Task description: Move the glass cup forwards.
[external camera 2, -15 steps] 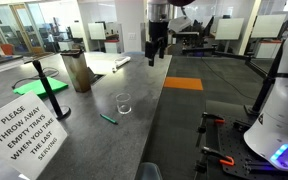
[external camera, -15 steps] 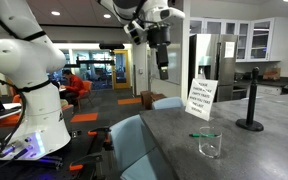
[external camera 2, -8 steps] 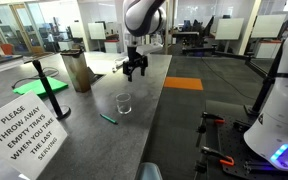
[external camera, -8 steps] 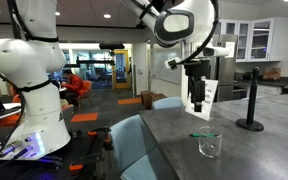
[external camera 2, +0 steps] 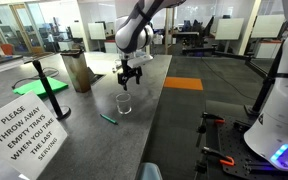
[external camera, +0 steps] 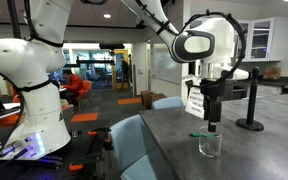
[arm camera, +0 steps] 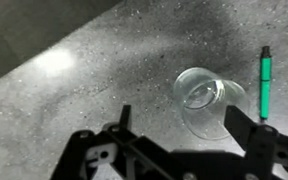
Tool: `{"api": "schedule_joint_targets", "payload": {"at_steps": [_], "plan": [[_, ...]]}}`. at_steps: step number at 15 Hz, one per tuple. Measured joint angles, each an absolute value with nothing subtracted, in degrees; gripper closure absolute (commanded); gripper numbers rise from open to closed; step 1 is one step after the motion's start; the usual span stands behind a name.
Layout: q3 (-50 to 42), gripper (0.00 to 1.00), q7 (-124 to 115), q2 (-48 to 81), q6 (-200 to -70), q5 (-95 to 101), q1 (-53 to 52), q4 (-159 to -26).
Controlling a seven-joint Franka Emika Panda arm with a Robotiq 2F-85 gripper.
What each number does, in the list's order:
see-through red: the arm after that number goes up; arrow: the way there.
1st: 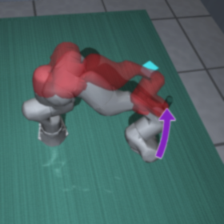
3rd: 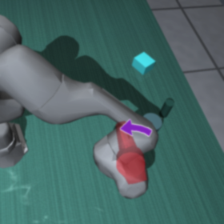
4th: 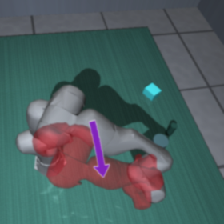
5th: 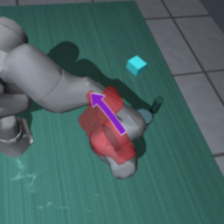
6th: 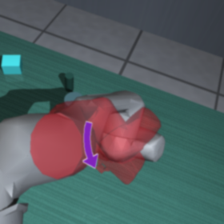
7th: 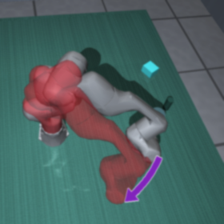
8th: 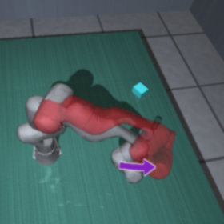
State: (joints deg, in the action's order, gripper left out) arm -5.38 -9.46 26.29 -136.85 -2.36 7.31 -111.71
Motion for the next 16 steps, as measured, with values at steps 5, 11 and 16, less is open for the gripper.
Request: {"api": "schedule_joint_targets", "payload": {"at_steps": [5, 11, 16], "plan": [[-5.9, 0.07, -11.9, 31.3, -136.8, -2.2, 5.3, -109.3], [-6.9, 0.62, -13.7, 34.4, -136.7, -2.2, 4.4, -106.9], [-7.2, 0.98, -13.7, 34.7, -136.7, -2.1, 4.2, -106.6]]}}
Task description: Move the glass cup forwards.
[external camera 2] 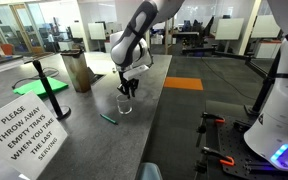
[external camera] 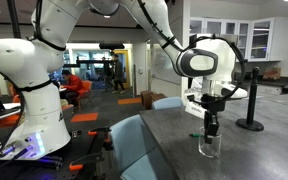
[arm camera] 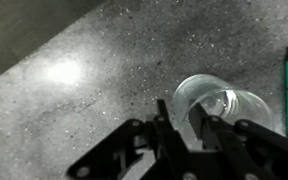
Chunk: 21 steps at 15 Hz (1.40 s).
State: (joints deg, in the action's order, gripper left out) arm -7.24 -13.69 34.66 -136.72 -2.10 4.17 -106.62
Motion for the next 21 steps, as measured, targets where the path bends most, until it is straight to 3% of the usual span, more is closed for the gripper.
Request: {"api": "schedule_joint_targets", "payload": {"at_steps": [11, 21], "plan": [[-7.5, 0.99, -13.7, 34.8, -136.4, -2.1, 4.7, -102.0], [-6.4, 0.99, -13.7, 44.4, -127.5, -3.8, 8.0, -81.2]]}}
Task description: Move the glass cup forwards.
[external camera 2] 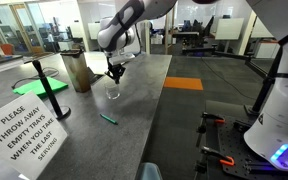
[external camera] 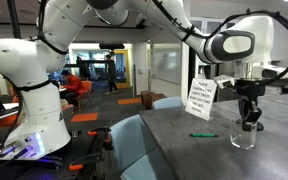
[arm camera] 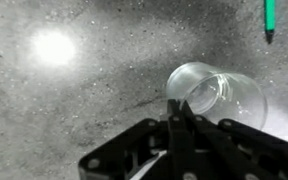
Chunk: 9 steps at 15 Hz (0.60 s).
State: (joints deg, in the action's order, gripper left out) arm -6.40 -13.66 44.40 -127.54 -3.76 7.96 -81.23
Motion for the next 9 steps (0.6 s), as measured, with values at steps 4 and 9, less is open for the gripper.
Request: {"api": "schedule_joint_targets", "payload": {"at_steps": [4, 9], "plan": [[-4.0, 0.99, -13.7, 51.7, -122.4, -4.3, 7.8, -70.6], [-3.3, 0.99, -12.8, 57.3, -117.6, -4.2, 7.6, -61.3]]}}
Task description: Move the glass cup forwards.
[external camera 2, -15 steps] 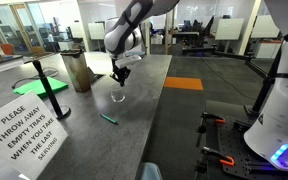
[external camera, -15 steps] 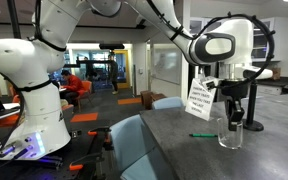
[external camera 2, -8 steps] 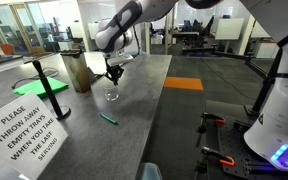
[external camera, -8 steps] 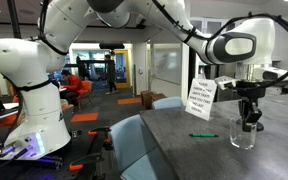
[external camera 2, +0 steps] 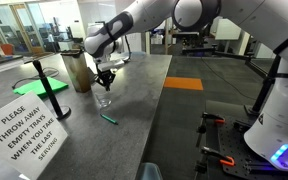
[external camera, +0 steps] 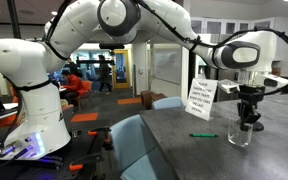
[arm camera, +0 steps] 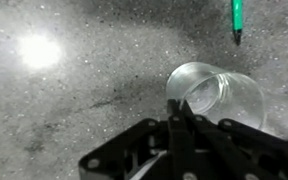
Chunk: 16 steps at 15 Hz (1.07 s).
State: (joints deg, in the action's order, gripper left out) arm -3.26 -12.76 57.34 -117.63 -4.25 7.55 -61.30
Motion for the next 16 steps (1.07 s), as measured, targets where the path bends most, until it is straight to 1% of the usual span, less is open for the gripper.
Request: {"api": "schedule_joint_targets", "payload": {"at_steps": [10, 16], "plan": [[-3.3, 0.99, -5.4, 59.3, -117.7, -3.5, 8.2, -60.2], [-3.3, 0.99, -1.0, 58.3, -121.2, -3.2, 7.5, -63.0]]}}
